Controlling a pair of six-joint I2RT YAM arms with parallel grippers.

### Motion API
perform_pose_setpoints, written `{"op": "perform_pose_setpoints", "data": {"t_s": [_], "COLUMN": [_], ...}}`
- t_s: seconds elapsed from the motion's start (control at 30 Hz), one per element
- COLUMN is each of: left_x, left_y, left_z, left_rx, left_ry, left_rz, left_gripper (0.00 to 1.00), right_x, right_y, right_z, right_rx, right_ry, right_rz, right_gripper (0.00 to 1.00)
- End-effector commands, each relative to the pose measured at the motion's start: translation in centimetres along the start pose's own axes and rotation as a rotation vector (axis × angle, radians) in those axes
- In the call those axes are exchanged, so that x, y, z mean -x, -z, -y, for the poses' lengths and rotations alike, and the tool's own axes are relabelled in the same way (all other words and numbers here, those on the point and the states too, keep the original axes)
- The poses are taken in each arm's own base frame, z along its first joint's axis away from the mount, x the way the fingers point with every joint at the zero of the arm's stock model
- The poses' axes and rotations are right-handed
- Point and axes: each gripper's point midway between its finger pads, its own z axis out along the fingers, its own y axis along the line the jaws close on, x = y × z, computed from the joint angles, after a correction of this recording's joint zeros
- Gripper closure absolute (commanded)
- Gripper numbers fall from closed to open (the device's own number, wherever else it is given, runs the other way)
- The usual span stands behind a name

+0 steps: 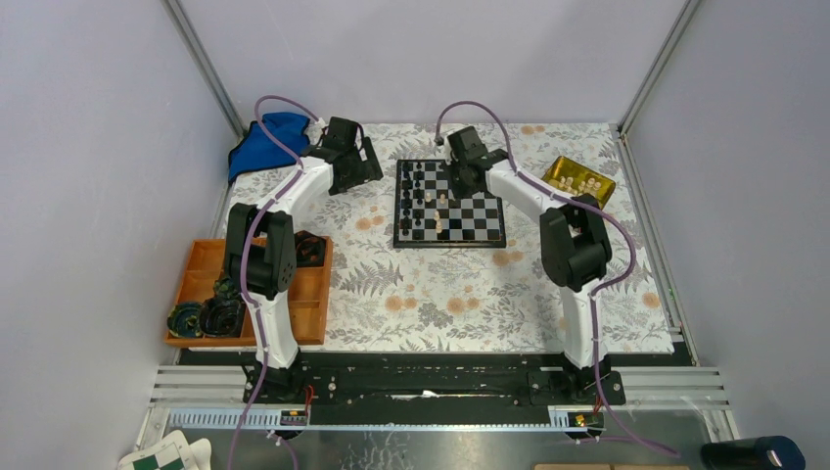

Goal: Set up the chess pieces on the board
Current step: Pick up the chess piece from the chessboard, then place the chess piece on the chessboard.

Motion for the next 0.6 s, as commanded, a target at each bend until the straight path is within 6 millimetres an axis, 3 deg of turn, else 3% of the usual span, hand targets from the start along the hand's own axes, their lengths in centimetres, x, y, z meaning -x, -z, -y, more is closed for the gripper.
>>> {"op": "perform_pose_setpoints", "data": {"t_s": [0.0, 0.33, 0.57], "left_x": [1.7, 1.6, 2.0], "left_y": [0.7, 0.2, 0.0], "left_z": [0.7, 0.9, 0.9], "left_rx": [-0.036, -0.037, -0.028], "left_ry": [0.011, 0.01, 0.006], "left_rz": [0.055, 0.042, 0.046], "left_gripper": [0.01, 0.01, 0.01], "right_x": [2.7, 3.6, 4.4], "right_y": [3.7, 2.8, 0.5], "right_z": [4.1, 11.3, 13.5], "right_rx": [-0.093, -0.194, -0.21], "right_ry": [-0.056, -0.168, -0.197], "right_rz": [0.089, 0.102, 0.086], "right_gripper": [0.93, 0.92, 0.92]}}
